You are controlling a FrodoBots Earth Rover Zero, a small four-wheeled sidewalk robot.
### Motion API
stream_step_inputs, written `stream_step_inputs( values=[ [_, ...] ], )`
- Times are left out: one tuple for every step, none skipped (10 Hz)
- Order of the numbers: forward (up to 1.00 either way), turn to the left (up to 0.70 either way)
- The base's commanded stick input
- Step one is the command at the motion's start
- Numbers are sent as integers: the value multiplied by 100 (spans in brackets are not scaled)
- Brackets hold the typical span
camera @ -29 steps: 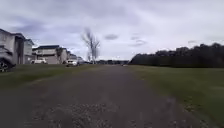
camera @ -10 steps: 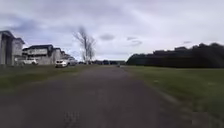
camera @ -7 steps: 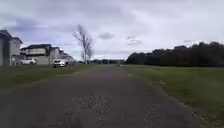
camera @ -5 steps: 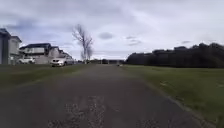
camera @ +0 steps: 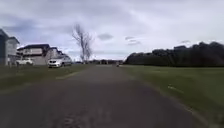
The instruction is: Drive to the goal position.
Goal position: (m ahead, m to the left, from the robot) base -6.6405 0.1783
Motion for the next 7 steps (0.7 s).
stream_step_inputs(
  values=[
    [100, 27],
    [100, 27],
    [100, 27],
    [100, 27],
    [100, 27],
    [100, 0],
    [100, 0]
  ],
)
